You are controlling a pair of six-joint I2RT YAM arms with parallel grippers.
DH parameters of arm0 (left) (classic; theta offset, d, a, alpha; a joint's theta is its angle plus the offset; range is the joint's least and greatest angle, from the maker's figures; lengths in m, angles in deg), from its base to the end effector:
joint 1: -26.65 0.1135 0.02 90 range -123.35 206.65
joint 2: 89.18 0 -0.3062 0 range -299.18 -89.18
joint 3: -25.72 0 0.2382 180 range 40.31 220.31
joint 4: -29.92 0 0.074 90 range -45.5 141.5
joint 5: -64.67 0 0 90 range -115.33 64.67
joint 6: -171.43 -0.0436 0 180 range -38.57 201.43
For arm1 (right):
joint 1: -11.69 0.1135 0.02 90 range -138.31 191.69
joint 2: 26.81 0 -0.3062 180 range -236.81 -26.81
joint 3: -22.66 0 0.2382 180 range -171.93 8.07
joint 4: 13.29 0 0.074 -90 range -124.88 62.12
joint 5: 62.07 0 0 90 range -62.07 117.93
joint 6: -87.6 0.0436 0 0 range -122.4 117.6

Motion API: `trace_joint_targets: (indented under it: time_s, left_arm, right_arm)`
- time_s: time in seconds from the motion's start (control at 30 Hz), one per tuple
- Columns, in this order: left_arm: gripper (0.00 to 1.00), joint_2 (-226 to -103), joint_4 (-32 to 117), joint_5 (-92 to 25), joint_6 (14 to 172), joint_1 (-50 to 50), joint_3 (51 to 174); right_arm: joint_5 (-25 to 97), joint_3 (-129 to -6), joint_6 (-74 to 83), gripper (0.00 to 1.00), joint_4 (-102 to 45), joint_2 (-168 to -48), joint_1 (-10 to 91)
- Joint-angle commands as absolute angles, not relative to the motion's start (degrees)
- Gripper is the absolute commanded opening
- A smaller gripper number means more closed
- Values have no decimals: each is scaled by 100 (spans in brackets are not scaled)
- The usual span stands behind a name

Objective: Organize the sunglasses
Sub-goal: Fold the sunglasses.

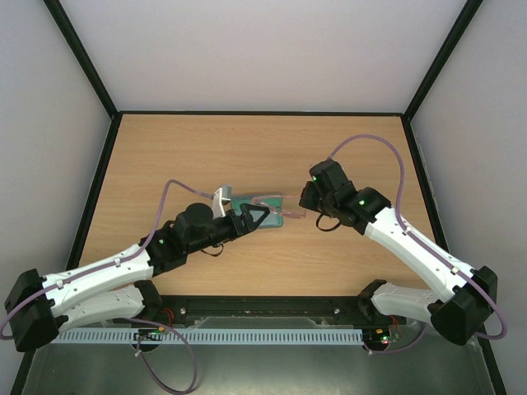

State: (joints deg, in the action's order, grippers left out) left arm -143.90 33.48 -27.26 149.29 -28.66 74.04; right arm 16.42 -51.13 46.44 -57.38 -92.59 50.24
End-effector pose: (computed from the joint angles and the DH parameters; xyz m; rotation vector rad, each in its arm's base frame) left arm 0.1102 -0.1617 0.3166 -0.1941 2.0290 -1.5215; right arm 0.1811 0.1332 0.3572 0.3175 2.2367 0.6284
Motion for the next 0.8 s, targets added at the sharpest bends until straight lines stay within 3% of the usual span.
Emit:
trace_joint_targets:
  time_s: [0.0, 0.27, 0.77]
  left_arm:
    - [99, -14277, 2260, -1744, 15472, -2979, 7063]
    - [99, -14420, 1696, -1110, 15567, -3071, 6862]
    - [99, -15101, 1186, -1015, 15571, -3191, 6975]
  right_arm:
    - [1573, -5019, 5043, 2, -5556, -9333, 5010]
    - [1750, -4886, 5181, 1, -5480, -9333, 5009]
    - [1921, -4731, 5287, 1, -5277, -9477, 5010]
